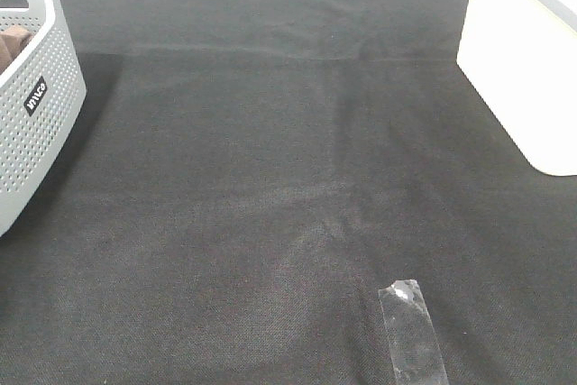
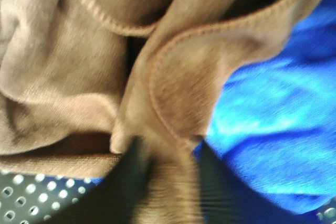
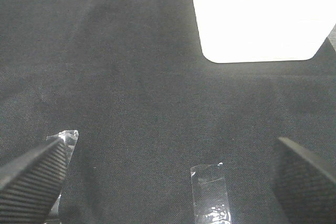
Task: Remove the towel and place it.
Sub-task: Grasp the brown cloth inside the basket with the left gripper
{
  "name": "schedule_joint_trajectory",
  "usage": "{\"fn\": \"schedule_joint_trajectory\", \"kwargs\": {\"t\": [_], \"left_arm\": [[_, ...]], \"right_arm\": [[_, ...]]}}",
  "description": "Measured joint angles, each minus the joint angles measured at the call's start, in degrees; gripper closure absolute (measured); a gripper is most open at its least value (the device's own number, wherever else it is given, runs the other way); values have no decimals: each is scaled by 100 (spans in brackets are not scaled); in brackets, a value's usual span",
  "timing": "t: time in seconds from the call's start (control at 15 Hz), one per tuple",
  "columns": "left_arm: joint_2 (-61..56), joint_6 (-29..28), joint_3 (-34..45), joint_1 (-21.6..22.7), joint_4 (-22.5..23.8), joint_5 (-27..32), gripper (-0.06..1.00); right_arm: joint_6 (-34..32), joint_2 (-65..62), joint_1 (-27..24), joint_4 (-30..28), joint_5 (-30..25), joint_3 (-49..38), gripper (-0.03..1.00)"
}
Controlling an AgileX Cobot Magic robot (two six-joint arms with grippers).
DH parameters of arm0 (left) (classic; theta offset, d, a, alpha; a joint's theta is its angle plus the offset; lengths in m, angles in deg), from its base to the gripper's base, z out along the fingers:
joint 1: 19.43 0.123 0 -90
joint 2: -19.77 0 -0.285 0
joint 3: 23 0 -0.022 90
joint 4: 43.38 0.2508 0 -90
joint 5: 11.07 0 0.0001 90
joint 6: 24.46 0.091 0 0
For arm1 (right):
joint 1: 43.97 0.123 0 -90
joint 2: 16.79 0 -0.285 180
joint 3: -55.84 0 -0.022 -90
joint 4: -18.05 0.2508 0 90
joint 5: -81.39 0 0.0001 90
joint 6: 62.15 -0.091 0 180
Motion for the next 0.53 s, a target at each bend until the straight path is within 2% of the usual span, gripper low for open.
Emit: {"fn": "schedule_joint_trajectory", "kwargs": {"t": [0.07,0.33,0.53], "left_arm": [[0,-52,0,0,11,0,79],[0,-69,0,0,11,6,83],[0,-80,0,0,-17,11,94]], "right_arm": [[0,0,0,0,0,0,0],[0,0,0,0,0,0,0],[0,0,0,0,0,0,0]]}}
